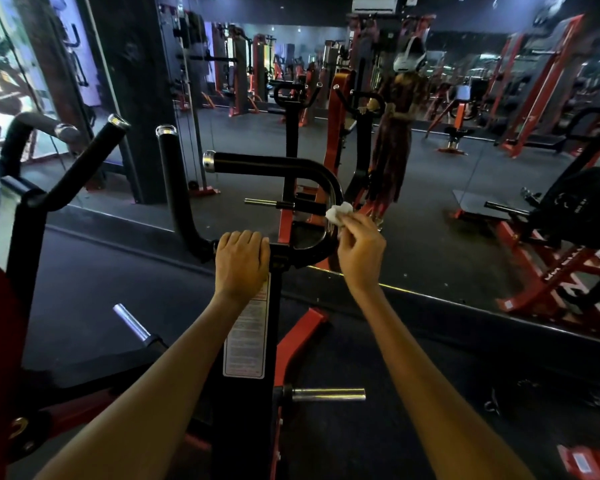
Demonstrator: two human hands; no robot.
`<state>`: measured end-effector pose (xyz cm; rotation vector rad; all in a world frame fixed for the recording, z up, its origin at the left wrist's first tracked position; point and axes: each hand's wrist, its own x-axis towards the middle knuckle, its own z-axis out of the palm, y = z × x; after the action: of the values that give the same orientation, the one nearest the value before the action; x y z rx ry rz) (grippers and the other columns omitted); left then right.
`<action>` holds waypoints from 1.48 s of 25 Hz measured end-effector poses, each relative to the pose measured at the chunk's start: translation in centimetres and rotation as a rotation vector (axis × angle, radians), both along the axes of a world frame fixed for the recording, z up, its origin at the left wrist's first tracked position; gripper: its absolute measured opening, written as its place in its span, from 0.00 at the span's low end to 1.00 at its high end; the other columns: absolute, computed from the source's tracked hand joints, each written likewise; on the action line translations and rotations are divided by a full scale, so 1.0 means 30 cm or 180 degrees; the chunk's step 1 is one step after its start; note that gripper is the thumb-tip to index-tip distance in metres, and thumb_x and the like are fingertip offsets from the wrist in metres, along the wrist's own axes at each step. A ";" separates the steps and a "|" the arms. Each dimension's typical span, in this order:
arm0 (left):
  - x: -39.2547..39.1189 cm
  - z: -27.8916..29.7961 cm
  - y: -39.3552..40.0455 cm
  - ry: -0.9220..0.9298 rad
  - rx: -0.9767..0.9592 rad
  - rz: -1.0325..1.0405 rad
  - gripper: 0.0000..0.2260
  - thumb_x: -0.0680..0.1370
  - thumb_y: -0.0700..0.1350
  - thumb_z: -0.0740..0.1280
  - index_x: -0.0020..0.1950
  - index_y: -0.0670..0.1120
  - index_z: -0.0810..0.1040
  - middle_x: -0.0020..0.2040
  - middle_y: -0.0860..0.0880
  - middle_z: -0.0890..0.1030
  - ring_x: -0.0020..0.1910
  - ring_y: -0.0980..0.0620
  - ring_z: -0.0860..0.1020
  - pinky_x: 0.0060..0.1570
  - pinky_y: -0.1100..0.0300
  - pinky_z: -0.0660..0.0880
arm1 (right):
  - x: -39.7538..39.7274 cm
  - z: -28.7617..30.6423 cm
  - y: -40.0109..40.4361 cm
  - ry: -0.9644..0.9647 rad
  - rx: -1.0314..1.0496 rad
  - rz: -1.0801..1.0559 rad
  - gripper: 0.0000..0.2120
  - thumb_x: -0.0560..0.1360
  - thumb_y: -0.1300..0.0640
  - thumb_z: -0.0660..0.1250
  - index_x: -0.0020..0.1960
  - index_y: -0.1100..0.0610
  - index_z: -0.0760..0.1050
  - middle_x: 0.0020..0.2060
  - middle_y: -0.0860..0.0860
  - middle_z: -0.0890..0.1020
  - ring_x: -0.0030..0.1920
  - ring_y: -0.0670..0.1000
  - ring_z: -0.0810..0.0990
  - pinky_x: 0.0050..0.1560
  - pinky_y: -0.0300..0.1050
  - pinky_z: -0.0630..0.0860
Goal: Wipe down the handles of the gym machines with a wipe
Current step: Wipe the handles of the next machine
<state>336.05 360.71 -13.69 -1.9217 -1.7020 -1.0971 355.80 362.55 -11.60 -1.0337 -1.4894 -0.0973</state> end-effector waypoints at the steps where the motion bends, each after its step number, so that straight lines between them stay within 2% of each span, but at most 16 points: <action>1: -0.002 -0.003 0.002 0.0005 0.0008 0.0012 0.18 0.80 0.48 0.50 0.37 0.45 0.73 0.34 0.49 0.75 0.35 0.50 0.72 0.50 0.51 0.70 | -0.021 -0.017 -0.017 0.0195 -0.0031 0.0124 0.13 0.73 0.68 0.67 0.58 0.65 0.77 0.53 0.58 0.81 0.55 0.51 0.80 0.56 0.41 0.77; 3: -0.002 -0.009 0.003 0.0017 0.0083 0.0013 0.18 0.80 0.48 0.50 0.37 0.45 0.74 0.34 0.50 0.75 0.35 0.50 0.72 0.49 0.52 0.69 | -0.069 -0.089 -0.077 0.0706 -0.0257 0.0244 0.14 0.73 0.68 0.68 0.59 0.66 0.76 0.54 0.59 0.81 0.56 0.47 0.78 0.54 0.29 0.73; 4: -0.002 -0.011 0.002 0.0009 0.0122 0.0010 0.18 0.80 0.48 0.51 0.36 0.45 0.74 0.34 0.50 0.75 0.35 0.51 0.72 0.49 0.52 0.69 | -0.091 -0.124 -0.108 0.1081 -0.0462 0.0287 0.15 0.73 0.67 0.68 0.59 0.66 0.76 0.53 0.59 0.81 0.53 0.45 0.79 0.51 0.26 0.73; 7: -0.003 -0.012 0.005 -0.0056 0.0150 -0.0023 0.17 0.80 0.47 0.51 0.36 0.46 0.74 0.33 0.50 0.74 0.35 0.51 0.72 0.50 0.53 0.68 | -0.131 -0.123 -0.140 0.2711 -0.1256 0.0606 0.12 0.74 0.64 0.68 0.58 0.60 0.78 0.42 0.52 0.84 0.44 0.45 0.81 0.43 0.31 0.75; 9: -0.001 -0.017 0.007 -0.0057 0.0188 0.0004 0.17 0.80 0.47 0.52 0.36 0.45 0.74 0.34 0.50 0.75 0.35 0.51 0.72 0.51 0.54 0.67 | -0.117 -0.051 -0.108 0.3380 -0.1457 0.0830 0.08 0.75 0.64 0.67 0.49 0.54 0.81 0.33 0.46 0.81 0.37 0.44 0.81 0.39 0.34 0.76; 11: 0.001 -0.020 0.008 -0.0055 0.0241 0.0007 0.17 0.80 0.46 0.53 0.36 0.45 0.75 0.34 0.49 0.75 0.35 0.50 0.72 0.50 0.55 0.66 | -0.076 0.035 -0.057 0.3274 -0.1480 0.0923 0.12 0.76 0.65 0.65 0.41 0.51 0.80 0.30 0.45 0.79 0.33 0.43 0.77 0.38 0.36 0.75; 12: 0.002 -0.022 0.009 -0.0065 0.0263 0.0006 0.16 0.80 0.46 0.53 0.36 0.45 0.75 0.34 0.49 0.75 0.35 0.50 0.72 0.50 0.54 0.66 | -0.053 0.066 -0.028 0.3114 -0.1513 0.1017 0.13 0.76 0.65 0.64 0.40 0.51 0.80 0.30 0.46 0.79 0.34 0.43 0.76 0.39 0.38 0.75; 14: 0.003 -0.022 0.008 -0.0102 0.0289 -0.0014 0.16 0.80 0.46 0.54 0.36 0.45 0.74 0.34 0.49 0.75 0.35 0.50 0.72 0.51 0.54 0.66 | -0.020 0.095 0.009 0.2984 -0.1593 0.1316 0.11 0.77 0.65 0.63 0.41 0.53 0.80 0.32 0.48 0.79 0.35 0.45 0.76 0.41 0.40 0.74; 16: 0.002 -0.024 0.009 -0.0100 0.0317 -0.0007 0.16 0.80 0.47 0.53 0.36 0.45 0.74 0.34 0.49 0.75 0.35 0.50 0.72 0.51 0.54 0.66 | -0.008 0.049 0.011 0.3175 -0.1795 0.1597 0.11 0.77 0.65 0.62 0.44 0.54 0.80 0.34 0.49 0.79 0.35 0.44 0.76 0.40 0.38 0.75; 19: 0.001 -0.028 0.012 -0.0050 0.0409 0.0031 0.16 0.80 0.46 0.53 0.35 0.45 0.74 0.33 0.49 0.75 0.35 0.49 0.73 0.49 0.54 0.66 | -0.008 -0.055 -0.024 0.3564 -0.2111 0.2130 0.09 0.78 0.65 0.61 0.48 0.58 0.80 0.31 0.51 0.76 0.31 0.45 0.72 0.36 0.40 0.71; 21: 0.004 -0.027 0.015 -0.0041 0.0490 0.0055 0.16 0.79 0.46 0.54 0.36 0.44 0.75 0.33 0.48 0.76 0.35 0.49 0.73 0.49 0.53 0.67 | 0.003 -0.030 -0.009 0.3554 -0.2090 0.2180 0.09 0.78 0.64 0.61 0.48 0.58 0.80 0.31 0.50 0.76 0.30 0.44 0.72 0.37 0.40 0.70; 25: 0.003 -0.032 0.019 -0.0050 0.0541 0.0067 0.16 0.79 0.46 0.54 0.35 0.44 0.74 0.33 0.49 0.76 0.34 0.48 0.73 0.49 0.52 0.68 | 0.025 0.132 0.088 0.2944 -0.1912 0.2106 0.09 0.78 0.63 0.62 0.54 0.58 0.78 0.42 0.52 0.82 0.42 0.47 0.80 0.49 0.43 0.78; 28: 0.001 -0.033 0.023 -0.0076 0.0511 0.0028 0.16 0.79 0.47 0.54 0.36 0.45 0.74 0.33 0.49 0.76 0.34 0.49 0.73 0.49 0.53 0.68 | 0.043 0.230 0.158 0.1362 -0.1650 0.1599 0.13 0.76 0.63 0.65 0.60 0.61 0.76 0.50 0.54 0.82 0.46 0.47 0.81 0.48 0.35 0.76; 31: 0.000 -0.033 0.024 -0.0061 0.0538 0.0040 0.16 0.79 0.47 0.55 0.36 0.44 0.75 0.34 0.49 0.77 0.35 0.49 0.74 0.50 0.54 0.66 | -0.005 0.316 0.203 -0.0462 -0.0804 0.1454 0.13 0.73 0.66 0.67 0.58 0.63 0.77 0.56 0.57 0.80 0.56 0.46 0.78 0.56 0.28 0.71; 34: 0.002 -0.029 0.022 -0.0044 0.0534 0.0060 0.16 0.79 0.47 0.55 0.37 0.44 0.76 0.34 0.48 0.77 0.35 0.48 0.74 0.51 0.54 0.66 | -0.095 0.376 0.232 -0.1746 -0.0215 0.1395 0.13 0.73 0.67 0.67 0.56 0.63 0.79 0.57 0.57 0.80 0.58 0.51 0.78 0.62 0.35 0.70; 37: 0.001 -0.025 0.017 -0.0035 0.0499 0.0047 0.15 0.79 0.47 0.55 0.37 0.44 0.76 0.35 0.48 0.77 0.36 0.47 0.74 0.51 0.54 0.65 | -0.066 0.375 0.238 -0.2174 0.0086 0.1095 0.14 0.72 0.68 0.66 0.58 0.63 0.78 0.58 0.58 0.79 0.58 0.53 0.79 0.62 0.42 0.72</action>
<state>336.08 361.22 -14.45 -1.8071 -1.5829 -1.1999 353.81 369.68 -0.34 -0.7334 -2.2585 -0.2412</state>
